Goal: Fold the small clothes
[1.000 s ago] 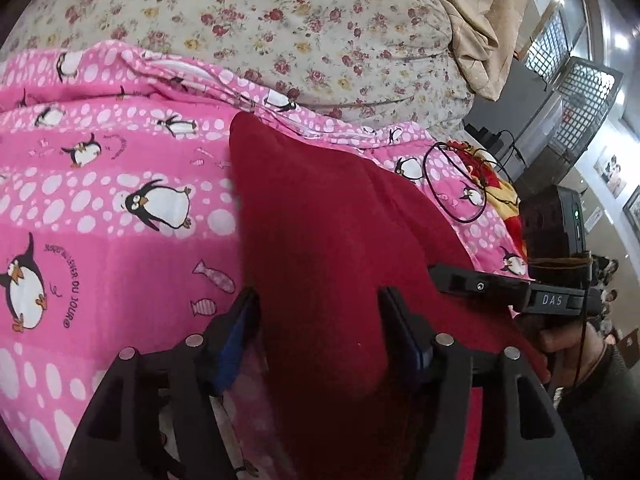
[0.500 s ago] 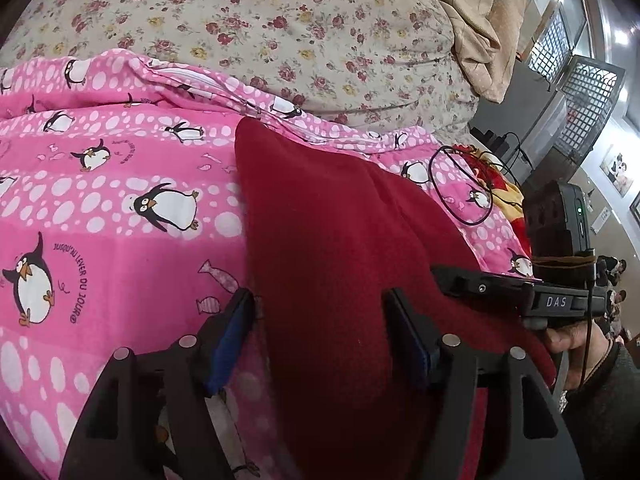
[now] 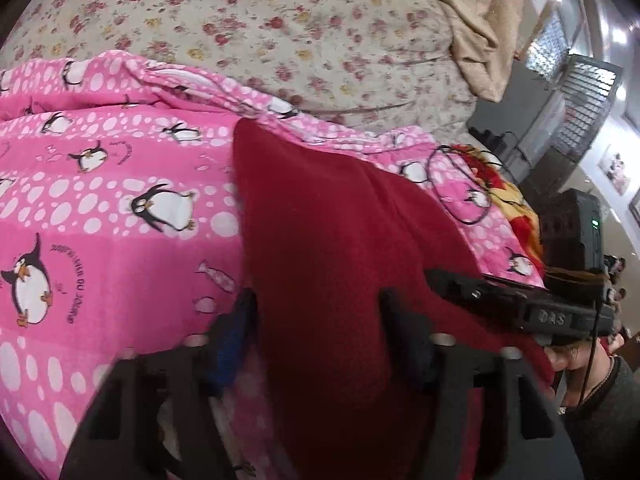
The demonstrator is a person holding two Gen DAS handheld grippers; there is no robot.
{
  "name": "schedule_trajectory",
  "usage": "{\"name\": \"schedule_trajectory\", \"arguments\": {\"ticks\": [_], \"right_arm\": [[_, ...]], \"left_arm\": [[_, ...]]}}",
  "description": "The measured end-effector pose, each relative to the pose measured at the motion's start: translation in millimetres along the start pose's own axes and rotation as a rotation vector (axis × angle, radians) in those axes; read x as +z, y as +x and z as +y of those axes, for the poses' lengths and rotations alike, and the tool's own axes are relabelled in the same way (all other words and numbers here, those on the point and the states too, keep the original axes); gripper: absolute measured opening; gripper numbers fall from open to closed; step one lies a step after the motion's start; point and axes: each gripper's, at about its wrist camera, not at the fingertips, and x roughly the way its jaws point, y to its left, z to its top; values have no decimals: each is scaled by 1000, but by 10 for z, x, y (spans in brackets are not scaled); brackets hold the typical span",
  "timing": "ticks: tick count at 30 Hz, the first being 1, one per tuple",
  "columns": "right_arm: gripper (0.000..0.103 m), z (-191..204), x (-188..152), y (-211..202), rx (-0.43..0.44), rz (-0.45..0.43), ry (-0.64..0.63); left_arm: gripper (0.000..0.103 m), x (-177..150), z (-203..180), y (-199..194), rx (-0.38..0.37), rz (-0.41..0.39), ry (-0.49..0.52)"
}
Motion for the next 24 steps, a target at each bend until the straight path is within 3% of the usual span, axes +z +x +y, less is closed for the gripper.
{"name": "schedule_trajectory", "arguments": {"ticks": [3, 5, 9, 13, 24], "right_arm": [[44, -14, -7, -66, 11, -21, 65], [42, -46, -14, -104, 25, -41, 117], [41, -54, 36, -130, 95, -80, 217], [41, 69, 157, 145, 126, -68, 253], [40, 596, 543, 842, 287, -28, 220]], "left_arm": [[15, 3, -45, -68, -7, -23, 10], [12, 34, -37, -96, -30, -15, 1], [10, 156, 118, -166, -70, 13, -15], [10, 258, 366, -220, -57, 45, -69], [10, 633, 863, -698, 126, 40, 33]]}}
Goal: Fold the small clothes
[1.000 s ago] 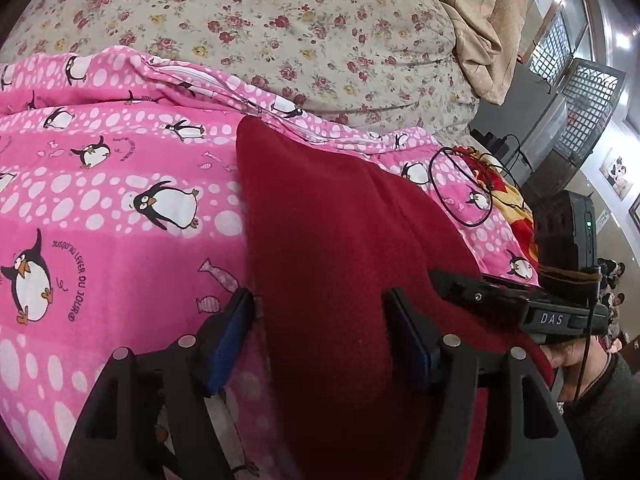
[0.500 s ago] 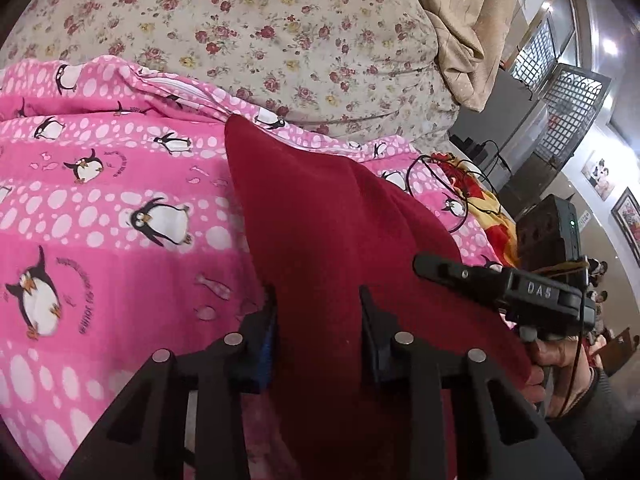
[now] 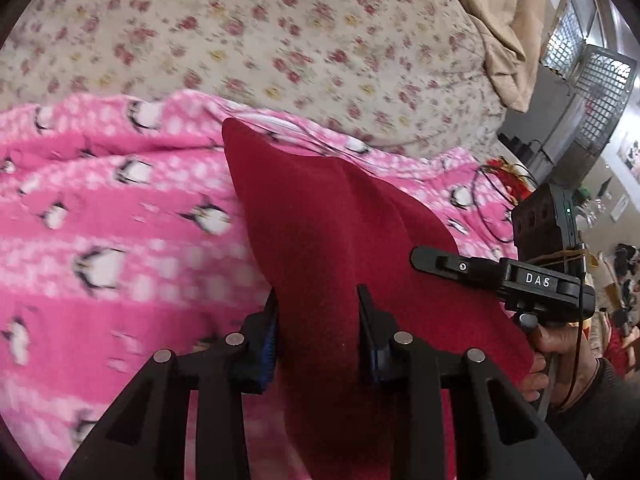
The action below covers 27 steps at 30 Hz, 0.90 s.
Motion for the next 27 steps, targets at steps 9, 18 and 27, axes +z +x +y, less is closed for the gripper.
{"name": "schedule_trajectory", "arguments": {"ticks": [9, 18, 27], "right_arm": [[44, 51, 8, 407, 37, 47, -2], [50, 151, 9, 22, -2, 38, 49], [15, 1501, -516, -227, -178, 42, -708]], "left_arm": [[25, -101, 485, 156, -2, 49, -112], [27, -55, 529, -286, 34, -83, -130], [14, -481, 52, -536, -2, -112, -73]]}}
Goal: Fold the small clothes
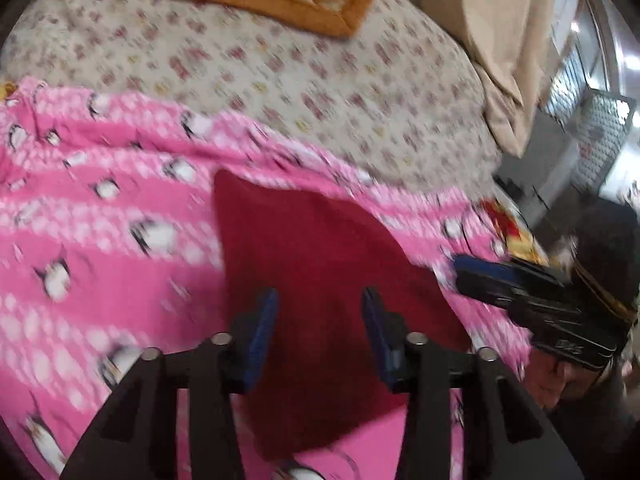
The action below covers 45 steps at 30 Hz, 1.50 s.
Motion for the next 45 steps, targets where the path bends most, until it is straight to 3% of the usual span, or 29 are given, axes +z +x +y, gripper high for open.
{"name": "schedule_trajectory", "arguments": {"ticks": [2, 5, 6, 9, 11, 14, 17, 19, 21, 27, 29, 31, 34, 36, 39, 40, 42, 45], "right_arm": [[0, 110, -55, 226, -19, 126, -57], [0, 20, -340, 535, -84, 335, -84], [0, -47, -420, 553, -75, 352, -61], [0, -160, -477, 551, -46, 351, 26], [0, -190, -484, 565, -40, 357, 58], [0, -255, -527, 559, -7, 364, 99], [0, -216, -588, 555, -4, 362, 92], [0, -220, -611, 549, 7, 361, 96], [0, -245, -641, 529, 23, 357, 113], [0, -209, -601, 499, 21, 357, 104], [0, -159, -509, 429, 29, 353, 69], [0, -219, -277, 271, 40, 282, 81], [0, -438, 148, 97, -38, 95, 150], [0, -544, 333, 215, -110, 68, 171], [0, -694, 406, 657, -187, 121, 178], [0, -784, 322, 859, -209, 162, 192], [0, -949, 146, 1077, -219, 217, 228], [0, -1019, 15, 1156, -196, 208, 221]], "left_arm": [[11, -103, -90, 57, 63, 24, 27], [5, -229, -116, 183, 65, 81, 3], [5, -262, -154, 241, 76, 103, 27], [5, -283, -263, 342, 111, 122, 91], [2, -143, -239, 301, 80, 118, 55], [1, 220, -187, 230, 87, 38, 21], [1, 521, -19, 537, 133, 65, -50], [0, 492, 156, 898, 154, 146, -105], [0, 397, 254, 1072, 124, 122, -122], [0, 616, 224, 957, 116, 161, -159], [0, 820, 158, 745, 95, 95, -145], [0, 990, 132, 646, 108, 34, -113], [0, 1203, 146, 783, 140, -3, -93], [0, 1243, 236, 1029, 136, 35, -141], [0, 1161, 364, 1365, 144, 104, -180], [0, 1070, 427, 1532, 151, 160, -197], [0, 962, 509, 1721, 142, 221, -226], [0, 945, 495, 1741, 143, 216, -224]]}}
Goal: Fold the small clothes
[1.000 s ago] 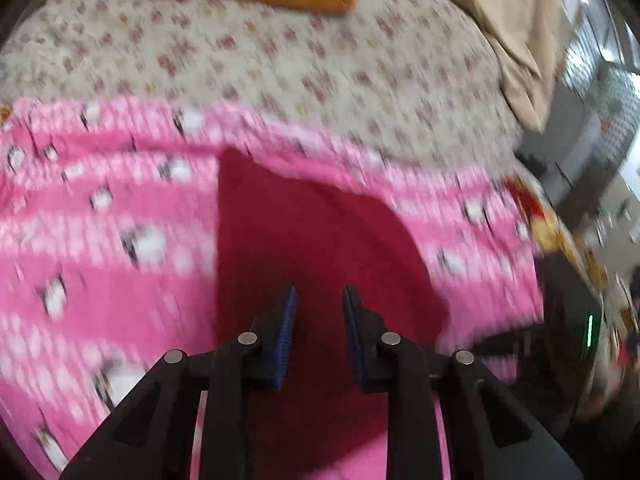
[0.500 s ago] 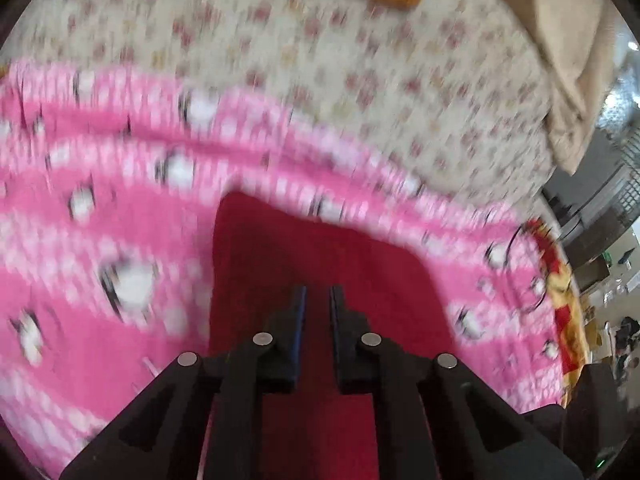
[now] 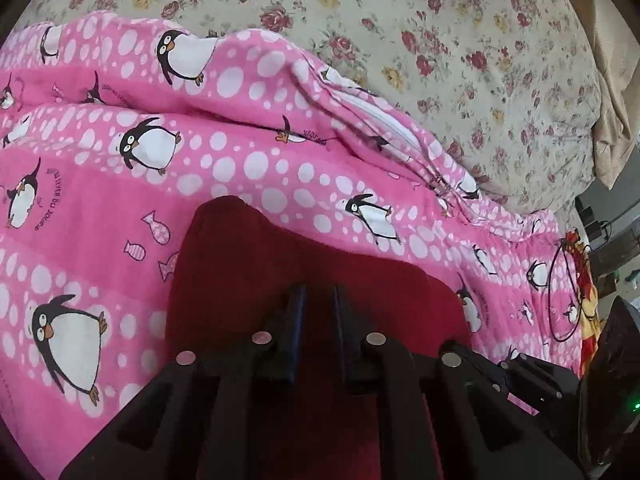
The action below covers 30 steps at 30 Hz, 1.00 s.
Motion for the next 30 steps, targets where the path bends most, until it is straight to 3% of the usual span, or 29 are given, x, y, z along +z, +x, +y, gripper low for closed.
{"name": "schedule_trajectory", "arguments": {"ticks": [3, 6, 9, 12, 15, 18, 20, 25, 30], "right_arm": [[0, -24, -25, 18, 7, -6, 0], [0, -46, -36, -15, 19, -39, 25], [0, -3, 12, -256, 26, -82, 66], [0, 171, -1, -652, 14, -150, 67], [0, 398, -134, -804, 5, -150, 27], [1, 481, -340, -489, -56, -26, -8], [0, 534, -387, -485, -89, -50, -25], [1, 635, -437, -530, -154, -69, -36], [2, 674, -416, -507, -186, -67, -51]], "left_arm": [[0, -33, -55, -15, 22, -11, 24], [0, -44, -94, -156, -6, -63, 41], [0, -94, -214, -506, -45, -167, 100], [0, -255, -377, -815, -81, -212, 171], [0, -503, -351, -920, -65, -182, 161], [0, -795, -275, -688, -58, -46, 161], [0, -908, -282, -689, -54, -111, 208], [0, -888, -207, -679, -98, -136, 160], [0, -867, -200, -684, -94, -128, 136]]}}
